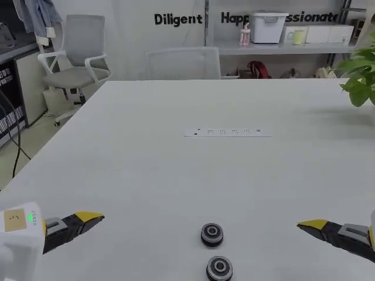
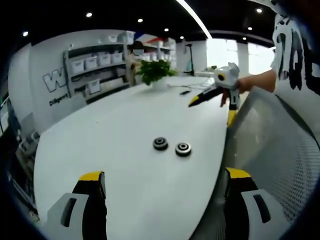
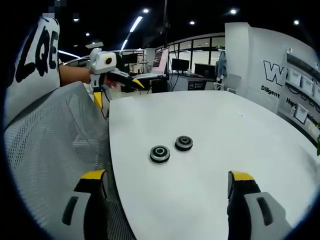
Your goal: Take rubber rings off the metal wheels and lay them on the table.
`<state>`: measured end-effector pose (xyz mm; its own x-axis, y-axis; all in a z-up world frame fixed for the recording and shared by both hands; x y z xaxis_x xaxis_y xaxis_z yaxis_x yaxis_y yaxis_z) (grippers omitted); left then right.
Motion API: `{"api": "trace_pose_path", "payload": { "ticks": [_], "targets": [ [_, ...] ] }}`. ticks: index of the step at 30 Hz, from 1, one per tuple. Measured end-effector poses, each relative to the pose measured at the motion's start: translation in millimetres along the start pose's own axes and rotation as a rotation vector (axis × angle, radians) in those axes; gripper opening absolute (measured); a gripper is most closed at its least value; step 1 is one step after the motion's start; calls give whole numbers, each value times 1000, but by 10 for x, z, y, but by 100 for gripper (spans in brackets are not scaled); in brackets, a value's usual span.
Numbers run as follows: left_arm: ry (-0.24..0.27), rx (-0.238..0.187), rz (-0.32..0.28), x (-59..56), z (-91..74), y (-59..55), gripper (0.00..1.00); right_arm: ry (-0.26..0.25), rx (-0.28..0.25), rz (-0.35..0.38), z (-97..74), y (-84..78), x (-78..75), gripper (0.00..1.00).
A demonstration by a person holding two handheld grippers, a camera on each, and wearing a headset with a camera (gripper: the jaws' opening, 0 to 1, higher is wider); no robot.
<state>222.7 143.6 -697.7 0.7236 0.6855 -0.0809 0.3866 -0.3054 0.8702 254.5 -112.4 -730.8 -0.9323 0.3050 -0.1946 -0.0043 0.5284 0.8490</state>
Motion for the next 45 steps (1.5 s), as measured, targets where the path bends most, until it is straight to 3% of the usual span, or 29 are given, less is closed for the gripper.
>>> {"api": "trace_pose_path", "payload": {
  "ticks": [26,45],
  "targets": [
    [-26,1,21,-22,96,65,98,7,-14,6,21,-11,-10,93],
    [-41,14,47,84,208,104,94,56,-7,-28,133,20,-40,85]
  ]
}}
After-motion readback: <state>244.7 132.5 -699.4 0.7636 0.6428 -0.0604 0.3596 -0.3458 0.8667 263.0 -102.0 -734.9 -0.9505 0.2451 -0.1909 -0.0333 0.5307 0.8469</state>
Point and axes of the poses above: the centre of the closed fingertips' face, and the gripper's own axes: z roughly forward along the fingers, x roughly to its left, y roughly out of its top, the point moved 3 cm from there along -z, roughly backward along the fingers, and after that the axes turned 10 degrees about -z, right-handed, at the moved point
